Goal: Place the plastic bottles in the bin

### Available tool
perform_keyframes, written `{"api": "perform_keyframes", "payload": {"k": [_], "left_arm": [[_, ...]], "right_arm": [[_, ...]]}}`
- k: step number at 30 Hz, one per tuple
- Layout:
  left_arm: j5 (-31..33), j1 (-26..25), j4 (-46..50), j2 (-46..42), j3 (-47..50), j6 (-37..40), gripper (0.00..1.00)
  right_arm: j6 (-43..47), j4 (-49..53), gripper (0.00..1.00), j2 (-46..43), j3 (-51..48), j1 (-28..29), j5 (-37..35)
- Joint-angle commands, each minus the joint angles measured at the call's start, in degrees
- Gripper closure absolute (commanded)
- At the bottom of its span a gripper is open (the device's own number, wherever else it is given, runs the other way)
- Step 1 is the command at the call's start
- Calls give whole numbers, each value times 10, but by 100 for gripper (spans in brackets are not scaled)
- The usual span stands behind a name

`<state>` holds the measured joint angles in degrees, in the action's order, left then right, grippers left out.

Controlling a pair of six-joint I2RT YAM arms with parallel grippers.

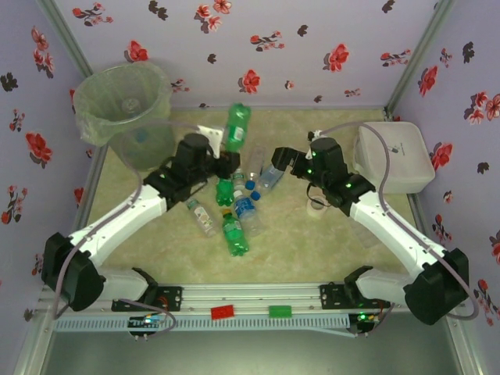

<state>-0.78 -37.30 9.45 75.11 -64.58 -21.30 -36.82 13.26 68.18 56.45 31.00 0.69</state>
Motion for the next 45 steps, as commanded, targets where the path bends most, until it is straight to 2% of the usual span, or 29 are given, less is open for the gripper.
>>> {"api": "perform_keyframes", "payload": {"k": [1,4,9,15,18,21,24,32,37,38,39,40,42,45], "left_arm": [[48,54,62,-21,-76,73,100],[51,122,88,-13,-139,99,100],[62,233,135,14,-231,136,100],[60,356,178,68,-297,126,100],[47,393,201,108,-324,107,100],[14,420,220,150,-349,83,100],[-1,434,251,193,-385,69,100],[-21,438,322,281,-481,61,100],[-35,438,367,326,-541,51,100],[-37,438,373,332,-547,46,87],[-37,438,375,334,-550,42,67],[-37,438,374,333,-550,39,53],[-36,438,371,327,-545,35,28],[-31,438,366,313,-538,37,10]], "right_arm": [[18,-7,0,15,-12,-2,6],[15,-11,0,32,-17,-2,-10],[-17,11,0,57,-9,0,-98],[1,20,0,68,1,1,-152],[26,21,0,71,6,0,-153],[57,10,0,72,5,-1,-146],[68,45,0,81,28,-2,-149],[94,63,0,77,34,0,-162],[139,113,0,86,63,-1,-130],[142,117,0,89,64,-2,-124],[146,115,0,88,62,-3,-111],[145,110,0,86,59,-4,-101],[140,83,0,75,38,-7,-72],[127,59,0,66,21,-12,-49]]}}
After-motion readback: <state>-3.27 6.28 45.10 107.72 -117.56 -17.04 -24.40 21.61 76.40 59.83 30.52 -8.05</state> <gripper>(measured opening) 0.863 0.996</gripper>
